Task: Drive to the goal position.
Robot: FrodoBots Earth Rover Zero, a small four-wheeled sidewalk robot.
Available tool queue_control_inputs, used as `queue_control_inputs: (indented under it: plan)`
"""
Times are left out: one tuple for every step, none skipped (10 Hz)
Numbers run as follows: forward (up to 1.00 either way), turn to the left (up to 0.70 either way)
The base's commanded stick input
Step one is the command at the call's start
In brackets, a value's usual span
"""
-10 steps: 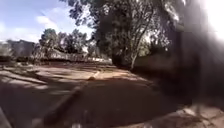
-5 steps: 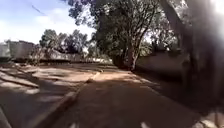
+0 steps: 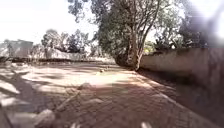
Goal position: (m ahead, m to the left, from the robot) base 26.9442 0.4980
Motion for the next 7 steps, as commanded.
queue_control_inputs:
  plan:
    - [0.00,0.00]
    - [0.00,0.00]
    - [0.00,0.00]
    - [0.00,0.00]
    - [0.03,0.00]
    - [0.48,0.00]
    - [0.70,0.00]
